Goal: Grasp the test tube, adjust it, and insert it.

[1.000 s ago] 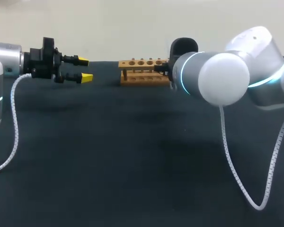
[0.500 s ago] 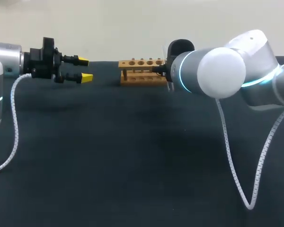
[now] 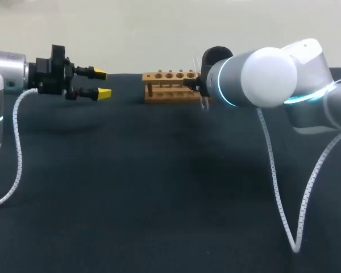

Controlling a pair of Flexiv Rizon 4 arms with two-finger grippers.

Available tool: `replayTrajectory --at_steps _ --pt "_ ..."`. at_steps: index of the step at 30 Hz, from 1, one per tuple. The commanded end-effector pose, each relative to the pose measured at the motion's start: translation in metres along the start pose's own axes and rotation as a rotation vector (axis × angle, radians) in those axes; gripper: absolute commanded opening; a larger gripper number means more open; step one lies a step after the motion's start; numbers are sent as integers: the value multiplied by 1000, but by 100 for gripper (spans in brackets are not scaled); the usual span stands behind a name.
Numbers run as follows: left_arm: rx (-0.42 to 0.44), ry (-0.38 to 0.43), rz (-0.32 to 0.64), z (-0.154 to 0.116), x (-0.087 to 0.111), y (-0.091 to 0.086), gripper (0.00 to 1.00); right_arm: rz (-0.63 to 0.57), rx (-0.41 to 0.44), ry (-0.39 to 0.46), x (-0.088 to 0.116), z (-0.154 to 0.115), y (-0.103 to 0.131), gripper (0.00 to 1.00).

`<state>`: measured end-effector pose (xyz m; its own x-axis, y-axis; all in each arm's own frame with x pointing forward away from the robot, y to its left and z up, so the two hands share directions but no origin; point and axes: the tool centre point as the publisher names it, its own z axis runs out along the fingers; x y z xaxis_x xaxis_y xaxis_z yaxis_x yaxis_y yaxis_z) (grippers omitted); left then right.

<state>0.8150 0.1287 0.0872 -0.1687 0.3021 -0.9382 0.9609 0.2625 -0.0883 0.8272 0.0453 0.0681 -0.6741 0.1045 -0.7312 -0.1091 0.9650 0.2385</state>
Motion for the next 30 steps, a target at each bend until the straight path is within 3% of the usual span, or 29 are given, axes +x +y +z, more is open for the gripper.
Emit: replayTrajectory --at_steps 1,30 --pt "-3 -4 3 0 1 -1 100 1 1 21 -1 4 1 0" --pt "-3 -4 3 0 1 -1 100 44 -1 115 20 22 4 0"
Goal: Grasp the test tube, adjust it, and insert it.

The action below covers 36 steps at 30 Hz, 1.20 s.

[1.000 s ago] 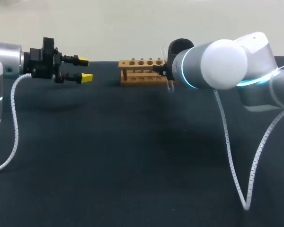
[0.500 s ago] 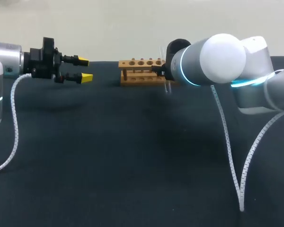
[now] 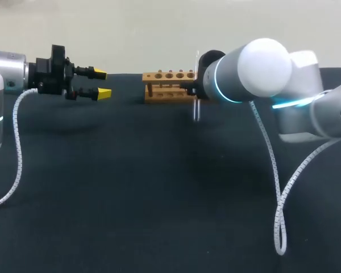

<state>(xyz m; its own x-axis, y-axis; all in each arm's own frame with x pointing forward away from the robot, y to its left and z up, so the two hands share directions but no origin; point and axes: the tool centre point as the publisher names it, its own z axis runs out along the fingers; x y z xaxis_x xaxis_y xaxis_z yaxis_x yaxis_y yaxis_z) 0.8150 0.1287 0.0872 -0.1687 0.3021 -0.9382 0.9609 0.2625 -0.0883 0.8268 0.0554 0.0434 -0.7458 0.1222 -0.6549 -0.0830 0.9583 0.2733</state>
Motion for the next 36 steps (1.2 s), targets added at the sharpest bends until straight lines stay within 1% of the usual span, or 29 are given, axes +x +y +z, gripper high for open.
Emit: replayTrajectory --at_steps 1,15,22,28,36 --pt "-3 -4 3 0 1 -1 100 3 6 19 0 5 0 0" --pt "-3 -4 3 0 1 -1 100 18 2 48 6 10 1 0" --pt "-3 -4 3 0 1 -1 100 24 6 46 6 9 0 0" --pt "-3 -4 3 0 1 -1 100 45 26 9 6 -1 1 0" --pt "-3 -4 3 0 1 -1 100 60 73 -93 -3 -26 8 0"
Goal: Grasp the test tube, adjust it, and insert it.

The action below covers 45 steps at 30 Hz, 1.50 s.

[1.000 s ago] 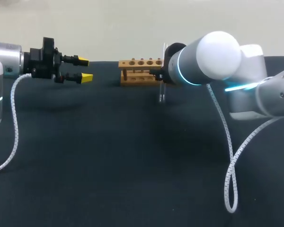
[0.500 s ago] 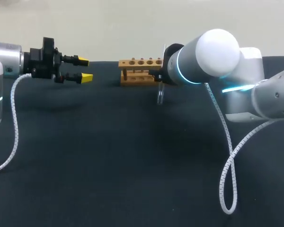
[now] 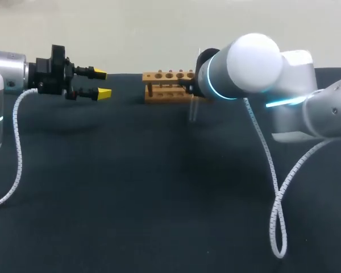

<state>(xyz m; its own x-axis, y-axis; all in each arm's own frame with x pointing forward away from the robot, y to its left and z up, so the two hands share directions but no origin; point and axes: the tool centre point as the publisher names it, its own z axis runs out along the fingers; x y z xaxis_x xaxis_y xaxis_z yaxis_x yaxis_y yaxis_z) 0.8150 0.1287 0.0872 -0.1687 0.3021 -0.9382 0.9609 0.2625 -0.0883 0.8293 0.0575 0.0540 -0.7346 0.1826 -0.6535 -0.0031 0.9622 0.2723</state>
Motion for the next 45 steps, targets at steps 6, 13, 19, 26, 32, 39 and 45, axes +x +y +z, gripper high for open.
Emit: replayTrajectory --at_steps 6,13,19,26,32,39,45 --pt "-3 -4 3 0 1 -1 100 -2 45 -149 -6 -41 3 0" --pt "-3 -4 3 0 1 -1 100 -11 54 -212 -12 -61 3 0" --pt "-3 -4 3 0 1 -1 100 -32 58 -267 -12 -75 2 0" --pt "-3 -4 3 0 1 -1 100 -35 63 -328 -12 -90 -1 0" --pt "-3 -4 3 0 1 -1 100 -37 55 -393 -11 -101 -2 0" --pt "-3 -4 3 0 1 -1 100 -31 50 -388 -9 -105 -6 0" --pt "-3 -4 3 0 1 -1 100 -26 46 -386 -10 -106 -6 0"
